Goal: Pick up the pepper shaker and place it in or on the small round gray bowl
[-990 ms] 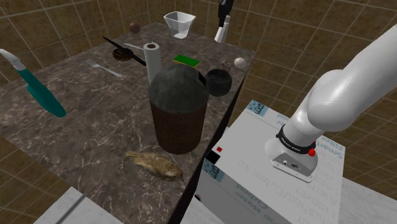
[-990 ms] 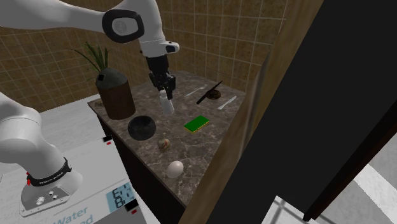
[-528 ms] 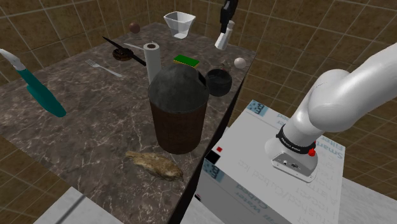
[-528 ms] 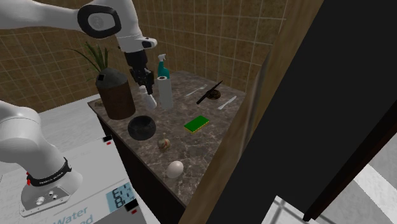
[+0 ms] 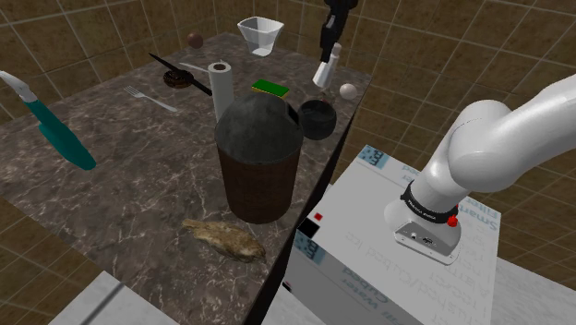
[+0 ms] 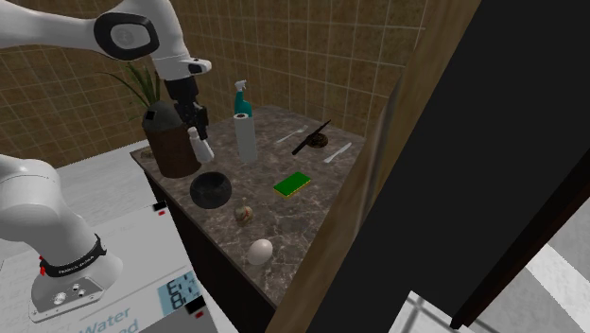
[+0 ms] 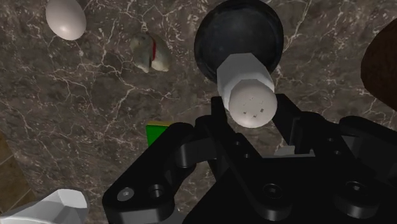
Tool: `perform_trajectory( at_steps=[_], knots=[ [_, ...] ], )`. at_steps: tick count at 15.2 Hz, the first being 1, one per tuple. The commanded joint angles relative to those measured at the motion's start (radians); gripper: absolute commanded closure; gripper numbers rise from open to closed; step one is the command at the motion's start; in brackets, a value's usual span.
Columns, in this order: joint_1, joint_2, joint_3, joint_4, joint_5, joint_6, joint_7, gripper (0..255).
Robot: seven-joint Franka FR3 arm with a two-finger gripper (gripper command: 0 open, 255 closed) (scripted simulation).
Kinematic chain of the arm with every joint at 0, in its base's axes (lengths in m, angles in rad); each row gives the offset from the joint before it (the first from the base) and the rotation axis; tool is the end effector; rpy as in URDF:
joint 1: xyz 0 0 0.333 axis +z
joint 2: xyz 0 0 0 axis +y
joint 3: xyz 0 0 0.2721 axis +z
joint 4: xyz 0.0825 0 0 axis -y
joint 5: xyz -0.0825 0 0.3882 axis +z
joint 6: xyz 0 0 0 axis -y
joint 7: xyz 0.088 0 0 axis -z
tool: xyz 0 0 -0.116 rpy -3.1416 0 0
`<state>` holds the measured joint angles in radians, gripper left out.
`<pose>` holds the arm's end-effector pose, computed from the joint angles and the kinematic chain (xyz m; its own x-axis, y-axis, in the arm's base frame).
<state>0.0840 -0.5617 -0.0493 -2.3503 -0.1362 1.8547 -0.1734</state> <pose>0.4178 0.0016 0.4942 0.9676 0.2484 0.0446 0.2420 -0.9633 0.1159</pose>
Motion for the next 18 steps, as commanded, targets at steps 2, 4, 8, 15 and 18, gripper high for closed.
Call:
perform_trajectory(
  at_steps=[2,4,8,15,18],
  knots=[
    [0.0,-0.004,0.001,-0.043,-0.001,0.038,0.007,255],
    [0.0,-0.002,0.0,-0.068,-0.003,0.066,0.01,255],
    [-0.001,0.005,-0.002,-0.117,-0.007,0.121,0.015,255],
    [-0.004,0.028,-0.005,-0.196,-0.014,0.223,0.026,255],
    [-0.004,0.028,-0.005,-0.196,-0.014,0.223,0.026,255]
  ],
)
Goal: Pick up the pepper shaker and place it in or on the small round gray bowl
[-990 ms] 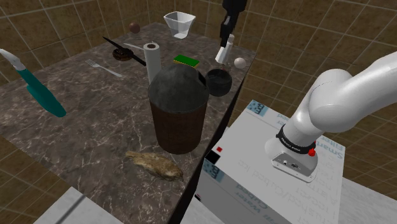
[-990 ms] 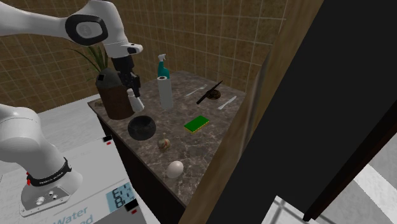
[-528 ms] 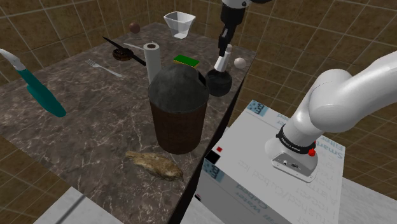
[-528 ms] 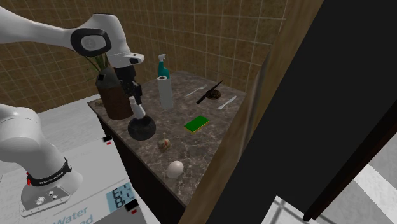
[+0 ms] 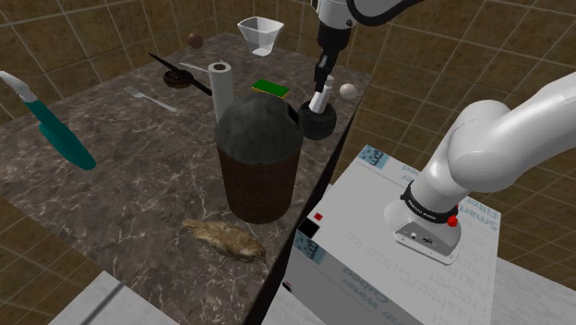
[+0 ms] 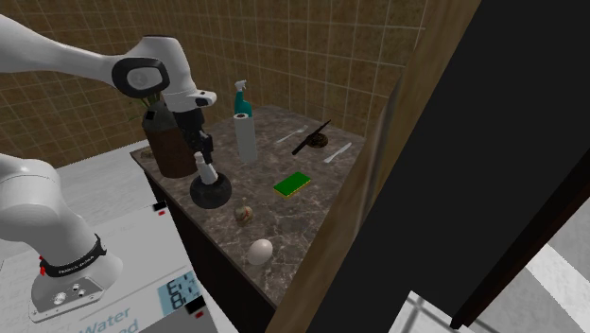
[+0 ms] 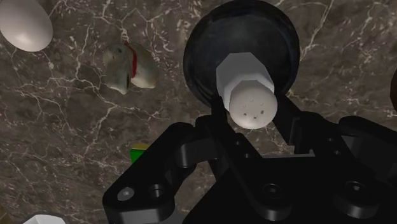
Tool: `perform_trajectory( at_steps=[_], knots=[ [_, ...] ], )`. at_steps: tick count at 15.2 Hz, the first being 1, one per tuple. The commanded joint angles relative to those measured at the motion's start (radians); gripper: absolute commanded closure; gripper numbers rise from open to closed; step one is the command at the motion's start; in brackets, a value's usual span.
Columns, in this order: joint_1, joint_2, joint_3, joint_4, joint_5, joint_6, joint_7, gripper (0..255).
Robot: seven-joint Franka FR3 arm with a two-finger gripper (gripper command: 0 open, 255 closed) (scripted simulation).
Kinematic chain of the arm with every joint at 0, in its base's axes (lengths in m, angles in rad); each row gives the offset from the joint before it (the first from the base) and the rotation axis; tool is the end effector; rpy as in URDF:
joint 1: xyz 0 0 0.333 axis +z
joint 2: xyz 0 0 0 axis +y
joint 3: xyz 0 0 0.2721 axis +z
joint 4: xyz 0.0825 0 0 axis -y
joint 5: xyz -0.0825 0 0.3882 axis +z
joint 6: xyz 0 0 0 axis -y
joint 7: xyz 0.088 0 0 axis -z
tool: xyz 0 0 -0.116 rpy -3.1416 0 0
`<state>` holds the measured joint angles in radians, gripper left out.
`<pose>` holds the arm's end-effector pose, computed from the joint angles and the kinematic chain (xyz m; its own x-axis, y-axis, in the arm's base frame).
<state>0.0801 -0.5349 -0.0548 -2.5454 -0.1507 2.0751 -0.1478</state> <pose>0.4144 0.0027 0.4085 0.9677 0.2482 0.0444 0.2418 -0.9634 0.1160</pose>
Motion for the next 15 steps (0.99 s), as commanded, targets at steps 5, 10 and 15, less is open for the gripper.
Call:
perform_trajectory(
  at_steps=[5,10,15],
  knots=[
    [0.0,0.001,0.0,-0.001,0.0,0.002,0.001,255],
    [0.0,0.001,0.0,-0.001,0.0,0.002,0.001,0],
    [0.008,-0.038,0.013,0.098,0.013,-0.136,-0.004,0]
  ],
)
